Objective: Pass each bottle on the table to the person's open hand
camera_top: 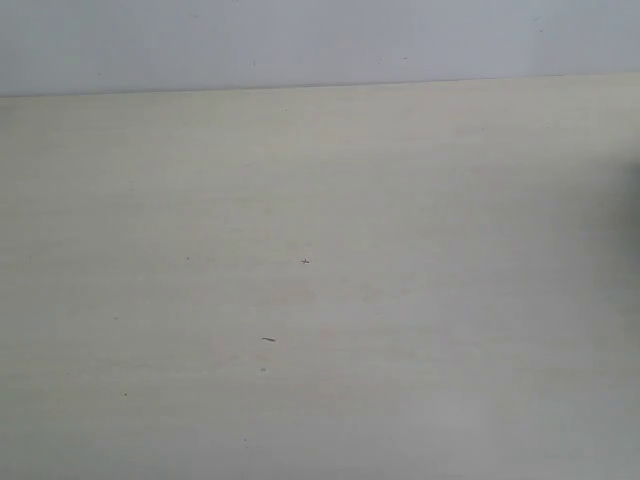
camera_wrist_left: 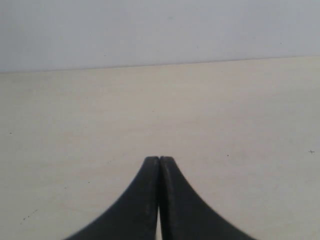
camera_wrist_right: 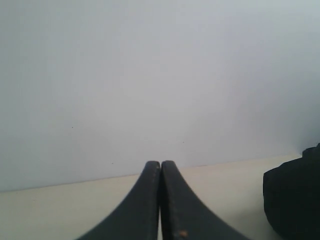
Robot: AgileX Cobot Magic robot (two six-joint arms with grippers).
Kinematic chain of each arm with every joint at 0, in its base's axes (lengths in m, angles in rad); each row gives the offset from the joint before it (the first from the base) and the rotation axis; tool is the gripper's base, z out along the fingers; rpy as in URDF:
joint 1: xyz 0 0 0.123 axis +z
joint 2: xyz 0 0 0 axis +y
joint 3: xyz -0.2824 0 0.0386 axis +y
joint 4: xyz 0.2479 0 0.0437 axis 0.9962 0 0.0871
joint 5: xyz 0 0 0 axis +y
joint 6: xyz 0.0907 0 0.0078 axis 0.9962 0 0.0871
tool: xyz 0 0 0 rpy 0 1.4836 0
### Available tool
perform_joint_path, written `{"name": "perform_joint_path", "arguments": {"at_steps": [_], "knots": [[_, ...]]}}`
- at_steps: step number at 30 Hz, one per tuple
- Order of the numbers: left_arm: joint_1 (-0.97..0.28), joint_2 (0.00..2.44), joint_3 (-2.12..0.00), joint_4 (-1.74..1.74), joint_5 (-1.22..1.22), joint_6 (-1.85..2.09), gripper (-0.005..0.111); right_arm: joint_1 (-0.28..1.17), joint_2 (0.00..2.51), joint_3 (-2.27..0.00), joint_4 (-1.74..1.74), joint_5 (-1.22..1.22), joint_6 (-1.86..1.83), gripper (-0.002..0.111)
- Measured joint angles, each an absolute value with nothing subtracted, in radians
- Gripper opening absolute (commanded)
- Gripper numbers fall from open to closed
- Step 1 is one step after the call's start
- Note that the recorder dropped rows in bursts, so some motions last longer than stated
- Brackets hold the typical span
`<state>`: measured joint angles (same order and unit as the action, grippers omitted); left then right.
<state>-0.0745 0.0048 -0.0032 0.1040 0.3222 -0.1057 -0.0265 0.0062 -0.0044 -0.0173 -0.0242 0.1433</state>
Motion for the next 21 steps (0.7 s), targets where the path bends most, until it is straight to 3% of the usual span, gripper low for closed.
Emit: {"name": "perform_joint_path", "arguments": {"at_steps": [21], "knots": [[-0.074,0.005,-0.003,0.104,0.322,-0.106,0.003,-0.029,0.006,-0.004,-0.017,0.005,0.143,0.0]]}}
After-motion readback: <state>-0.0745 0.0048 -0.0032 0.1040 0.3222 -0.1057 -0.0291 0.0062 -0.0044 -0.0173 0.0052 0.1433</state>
